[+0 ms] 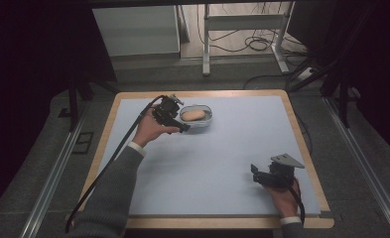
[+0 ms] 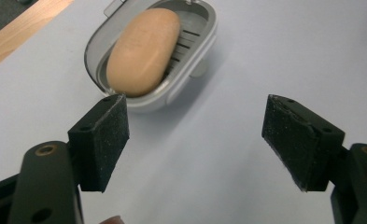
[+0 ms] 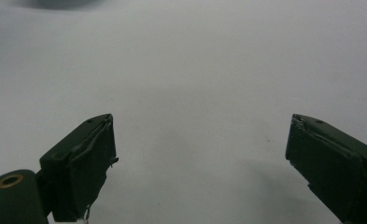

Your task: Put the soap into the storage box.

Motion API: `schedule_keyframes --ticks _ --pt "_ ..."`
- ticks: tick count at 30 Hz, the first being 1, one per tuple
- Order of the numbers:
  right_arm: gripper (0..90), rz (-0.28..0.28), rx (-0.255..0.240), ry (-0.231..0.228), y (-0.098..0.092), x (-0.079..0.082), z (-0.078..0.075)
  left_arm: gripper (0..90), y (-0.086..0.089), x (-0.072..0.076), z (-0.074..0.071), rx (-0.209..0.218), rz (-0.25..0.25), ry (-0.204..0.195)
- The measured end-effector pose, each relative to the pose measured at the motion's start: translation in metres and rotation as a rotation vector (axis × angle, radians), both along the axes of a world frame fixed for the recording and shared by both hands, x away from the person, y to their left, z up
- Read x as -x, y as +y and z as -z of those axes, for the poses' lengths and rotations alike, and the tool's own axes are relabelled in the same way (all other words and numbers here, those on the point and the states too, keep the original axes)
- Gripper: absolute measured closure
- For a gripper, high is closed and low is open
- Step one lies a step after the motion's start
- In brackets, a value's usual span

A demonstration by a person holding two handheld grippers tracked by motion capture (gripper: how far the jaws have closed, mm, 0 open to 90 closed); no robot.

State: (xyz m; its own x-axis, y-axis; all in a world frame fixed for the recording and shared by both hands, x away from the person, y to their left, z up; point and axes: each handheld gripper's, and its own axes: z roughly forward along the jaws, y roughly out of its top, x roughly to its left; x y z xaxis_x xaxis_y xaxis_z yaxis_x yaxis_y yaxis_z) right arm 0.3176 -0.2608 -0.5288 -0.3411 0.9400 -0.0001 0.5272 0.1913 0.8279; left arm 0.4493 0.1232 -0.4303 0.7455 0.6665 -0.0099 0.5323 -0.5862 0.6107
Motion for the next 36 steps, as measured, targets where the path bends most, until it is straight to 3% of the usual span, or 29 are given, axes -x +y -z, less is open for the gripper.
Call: schedule_keyframes --ticks 3,12,19,25,28,31,36 --pt "8.7 0.003 0.000 -0.001 0.000 0.000 0.000 21.7 0.003 0.009 0.001 -0.002 0.009 0.000" --pt "8.7 0.004 0.001 -0.008 0.000 0.001 0.000 20.7 0.025 0.053 0.015 0.049 0.014 -0.004" --pt "8.7 0.006 0.001 -0.012 0.000 0.001 0.000 20.6 0.044 0.083 0.037 0.091 -0.029 -0.006" --pt "8.6 0.007 0.000 -0.016 0.000 0.001 0.000 20.4 0.061 0.105 0.058 0.083 -0.082 0.000" --pt "8.6 0.007 -0.001 -0.016 0.000 0.001 0.000 20.4 0.071 0.114 0.067 0.110 -0.107 0.014" --pt "8.6 0.006 -0.001 -0.018 0.000 0.002 0.000 20.4 0.077 0.120 0.076 0.099 -0.133 0.018" --pt "8.6 0.004 0.001 -0.019 0.000 0.002 0.000 20.3 0.082 0.122 0.078 0.114 -0.146 0.025"
